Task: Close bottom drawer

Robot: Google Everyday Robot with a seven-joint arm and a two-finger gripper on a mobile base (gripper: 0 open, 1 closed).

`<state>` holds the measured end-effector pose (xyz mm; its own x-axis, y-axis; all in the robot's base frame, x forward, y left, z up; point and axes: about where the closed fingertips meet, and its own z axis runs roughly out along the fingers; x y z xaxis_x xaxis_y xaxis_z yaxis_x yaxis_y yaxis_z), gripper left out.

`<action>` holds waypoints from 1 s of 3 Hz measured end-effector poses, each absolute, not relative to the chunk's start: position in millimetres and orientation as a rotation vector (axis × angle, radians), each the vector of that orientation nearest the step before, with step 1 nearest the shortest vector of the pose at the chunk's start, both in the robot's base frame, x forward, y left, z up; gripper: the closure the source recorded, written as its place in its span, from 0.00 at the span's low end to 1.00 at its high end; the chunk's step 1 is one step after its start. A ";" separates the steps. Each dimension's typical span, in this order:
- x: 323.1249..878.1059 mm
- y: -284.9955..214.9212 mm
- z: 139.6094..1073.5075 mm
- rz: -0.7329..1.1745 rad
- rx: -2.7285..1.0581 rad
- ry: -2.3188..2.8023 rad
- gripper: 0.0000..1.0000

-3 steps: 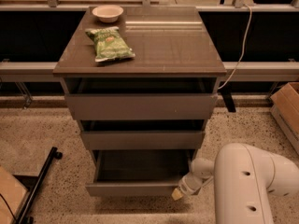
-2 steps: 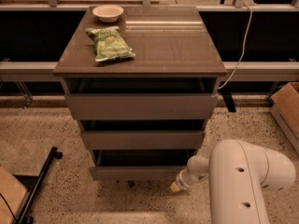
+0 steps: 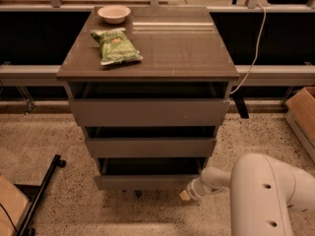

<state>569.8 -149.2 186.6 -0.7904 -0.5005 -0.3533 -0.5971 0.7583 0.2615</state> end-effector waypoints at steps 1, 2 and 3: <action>599.9 -148.5 184.4 0.519 -0.824 2.597 1.00; 631.1 -155.8 176.4 0.534 -0.781 2.547 1.00; 647.6 -163.1 182.2 0.509 -0.766 2.528 0.81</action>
Offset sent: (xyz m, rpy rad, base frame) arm 0.1096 -0.0234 -0.0136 0.1159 -0.1977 -0.0847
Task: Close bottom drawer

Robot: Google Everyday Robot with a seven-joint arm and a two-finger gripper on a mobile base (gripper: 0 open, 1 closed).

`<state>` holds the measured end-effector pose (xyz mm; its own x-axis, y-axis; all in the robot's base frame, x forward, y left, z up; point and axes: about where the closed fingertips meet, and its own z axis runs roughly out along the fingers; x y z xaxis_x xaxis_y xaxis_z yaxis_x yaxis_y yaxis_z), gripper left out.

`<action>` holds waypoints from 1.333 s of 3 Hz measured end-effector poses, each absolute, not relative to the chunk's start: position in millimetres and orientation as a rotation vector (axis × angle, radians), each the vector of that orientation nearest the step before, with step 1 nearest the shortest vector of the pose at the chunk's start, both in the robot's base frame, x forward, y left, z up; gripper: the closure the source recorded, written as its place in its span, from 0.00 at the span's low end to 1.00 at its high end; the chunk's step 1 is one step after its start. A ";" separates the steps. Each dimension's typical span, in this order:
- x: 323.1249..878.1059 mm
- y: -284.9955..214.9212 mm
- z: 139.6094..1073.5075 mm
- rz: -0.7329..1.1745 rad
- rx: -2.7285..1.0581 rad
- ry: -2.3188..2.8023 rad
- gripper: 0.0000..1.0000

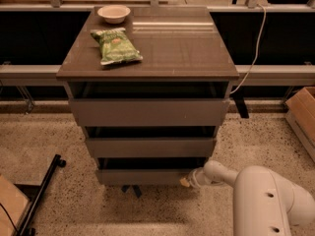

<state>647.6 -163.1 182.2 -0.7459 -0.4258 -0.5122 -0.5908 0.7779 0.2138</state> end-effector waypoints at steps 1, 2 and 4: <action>646.4 -161.2 180.7 0.513 -0.768 2.530 0.57; 644.7 -158.6 178.5 0.518 -0.771 2.531 0.26; 643.2 -156.0 176.5 0.523 -0.774 2.533 0.00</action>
Offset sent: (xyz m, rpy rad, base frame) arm -0.0010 0.0016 -0.0013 0.0011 0.0022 0.0018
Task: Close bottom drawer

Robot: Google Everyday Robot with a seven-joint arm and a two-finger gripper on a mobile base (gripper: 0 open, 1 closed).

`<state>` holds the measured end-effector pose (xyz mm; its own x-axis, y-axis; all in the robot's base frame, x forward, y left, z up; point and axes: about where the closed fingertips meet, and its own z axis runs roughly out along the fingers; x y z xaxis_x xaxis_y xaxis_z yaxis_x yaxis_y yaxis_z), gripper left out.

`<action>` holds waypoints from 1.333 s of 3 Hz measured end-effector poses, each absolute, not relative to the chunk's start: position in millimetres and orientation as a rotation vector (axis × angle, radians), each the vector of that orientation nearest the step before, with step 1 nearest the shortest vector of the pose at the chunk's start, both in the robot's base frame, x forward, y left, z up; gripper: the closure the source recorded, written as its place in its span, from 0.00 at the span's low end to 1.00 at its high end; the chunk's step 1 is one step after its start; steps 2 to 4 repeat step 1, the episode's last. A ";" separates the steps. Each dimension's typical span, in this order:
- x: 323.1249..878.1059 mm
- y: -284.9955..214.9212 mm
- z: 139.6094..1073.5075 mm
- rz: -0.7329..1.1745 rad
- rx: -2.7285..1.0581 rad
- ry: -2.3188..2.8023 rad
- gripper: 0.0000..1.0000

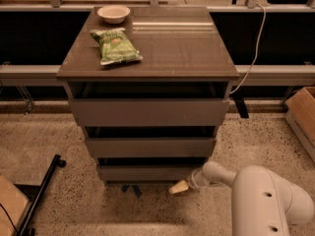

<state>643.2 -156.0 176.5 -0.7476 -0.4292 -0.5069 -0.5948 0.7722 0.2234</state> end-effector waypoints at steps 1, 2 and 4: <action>643.2 -156.0 176.5 0.523 -0.774 2.533 0.00; 643.2 -156.0 176.5 0.523 -0.774 2.533 0.00; 643.2 -156.0 176.5 0.523 -0.774 2.533 0.00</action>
Offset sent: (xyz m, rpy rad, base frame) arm 0.0000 0.0000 0.0000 0.0000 0.0000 0.0000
